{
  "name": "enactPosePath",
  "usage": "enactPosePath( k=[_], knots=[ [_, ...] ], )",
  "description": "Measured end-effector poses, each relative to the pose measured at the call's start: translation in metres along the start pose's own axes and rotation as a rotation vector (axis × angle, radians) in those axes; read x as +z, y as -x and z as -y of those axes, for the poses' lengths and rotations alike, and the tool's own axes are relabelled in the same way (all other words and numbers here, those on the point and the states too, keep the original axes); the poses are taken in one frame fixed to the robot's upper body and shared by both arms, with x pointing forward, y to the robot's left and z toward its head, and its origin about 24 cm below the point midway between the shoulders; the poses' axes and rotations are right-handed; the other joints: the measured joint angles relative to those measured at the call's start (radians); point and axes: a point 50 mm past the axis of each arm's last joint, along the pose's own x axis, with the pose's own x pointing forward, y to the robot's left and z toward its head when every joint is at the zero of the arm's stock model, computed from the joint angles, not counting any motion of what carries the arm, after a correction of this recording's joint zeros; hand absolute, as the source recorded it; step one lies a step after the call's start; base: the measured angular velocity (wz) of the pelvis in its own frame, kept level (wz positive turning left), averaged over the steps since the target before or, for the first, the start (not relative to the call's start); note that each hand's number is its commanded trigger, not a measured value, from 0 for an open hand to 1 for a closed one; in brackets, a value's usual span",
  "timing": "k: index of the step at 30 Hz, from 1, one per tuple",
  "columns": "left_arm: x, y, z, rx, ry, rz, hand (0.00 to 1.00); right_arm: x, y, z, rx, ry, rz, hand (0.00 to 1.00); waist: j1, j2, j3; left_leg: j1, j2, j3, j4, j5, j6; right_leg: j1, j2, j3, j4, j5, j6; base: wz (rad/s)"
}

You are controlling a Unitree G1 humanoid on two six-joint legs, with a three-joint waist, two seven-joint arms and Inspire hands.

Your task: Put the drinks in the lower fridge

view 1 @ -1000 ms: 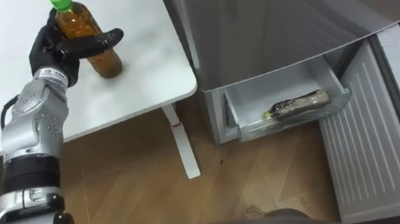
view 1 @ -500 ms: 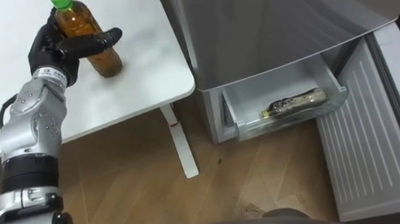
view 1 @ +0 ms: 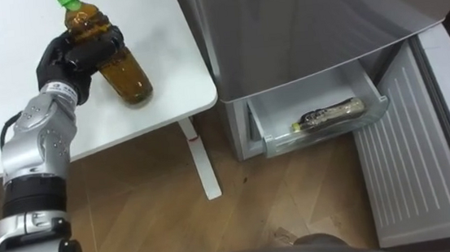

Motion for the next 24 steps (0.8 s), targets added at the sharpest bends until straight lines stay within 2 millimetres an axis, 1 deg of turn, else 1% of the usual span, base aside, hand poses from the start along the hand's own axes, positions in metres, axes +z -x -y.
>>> enactPosePath(
  k=[10,24],
  knots=[
    [-0.0030,-0.0001,0.0001,0.001,-0.002,-0.028,1.00,-0.0007,0.0000,0.0000,0.000,-0.001,-0.002,0.00,0.001,-0.004,-0.0003,0.000,0.000,0.000,0.000,0.000,0.000,-0.001,0.000,0.000,0.000,0.000,0.000,0.00],
    [-0.0006,-0.0008,0.0009,-0.001,-0.001,-0.021,1.00,-0.0006,-0.0001,-0.0002,-0.005,0.001,-0.003,0.00,0.000,-0.003,-0.0009,-0.006,0.001,-0.001,0.000,0.000,0.000,-0.012,0.001,0.000,0.003,0.000,0.000,0.00]
  ],
)
